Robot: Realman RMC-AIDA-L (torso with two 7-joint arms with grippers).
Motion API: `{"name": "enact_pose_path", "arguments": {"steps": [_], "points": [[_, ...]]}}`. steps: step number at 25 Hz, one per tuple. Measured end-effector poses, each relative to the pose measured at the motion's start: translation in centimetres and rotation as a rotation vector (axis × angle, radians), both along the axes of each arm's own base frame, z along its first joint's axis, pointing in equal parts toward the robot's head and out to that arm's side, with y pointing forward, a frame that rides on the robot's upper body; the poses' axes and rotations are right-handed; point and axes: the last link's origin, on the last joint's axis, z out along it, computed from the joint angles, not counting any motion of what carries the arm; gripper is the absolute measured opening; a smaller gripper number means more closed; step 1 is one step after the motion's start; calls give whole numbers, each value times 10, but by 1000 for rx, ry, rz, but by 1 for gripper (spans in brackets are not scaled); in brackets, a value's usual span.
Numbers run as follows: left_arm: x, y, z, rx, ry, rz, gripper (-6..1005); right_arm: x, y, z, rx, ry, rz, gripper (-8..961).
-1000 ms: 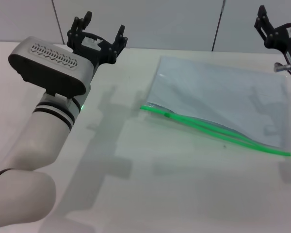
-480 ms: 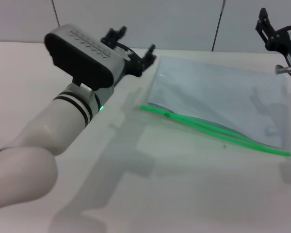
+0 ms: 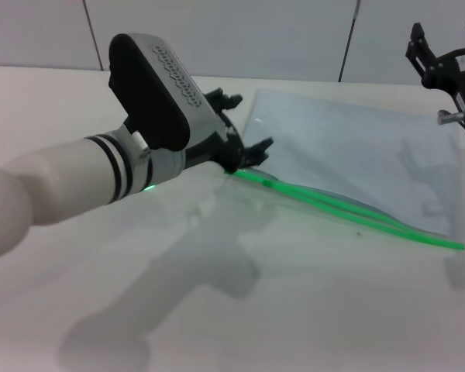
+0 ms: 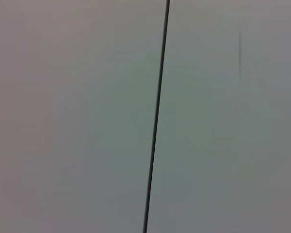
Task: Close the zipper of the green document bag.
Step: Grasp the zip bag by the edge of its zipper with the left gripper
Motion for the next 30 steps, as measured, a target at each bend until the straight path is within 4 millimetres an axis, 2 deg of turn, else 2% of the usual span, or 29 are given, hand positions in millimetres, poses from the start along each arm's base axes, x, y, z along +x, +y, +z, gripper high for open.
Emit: {"name": "enact_pose_path", "arguments": {"steps": [7, 12, 20, 30], "points": [[-11, 2, -1, -76, 235, -31, 812, -1, 1, 0, -2, -4, 1, 833], [-5, 3, -2, -68, 354, -76, 813, -1, 1, 0, -1, -4, 0, 832], [1, 7, -2, -99, 486, -96, 811, -3, 4, -2, -18, -11, -2, 832], [1, 15, -16, -134, 574, -114, 812, -6, 6, -3, -23, -16, 5, 832]]}}
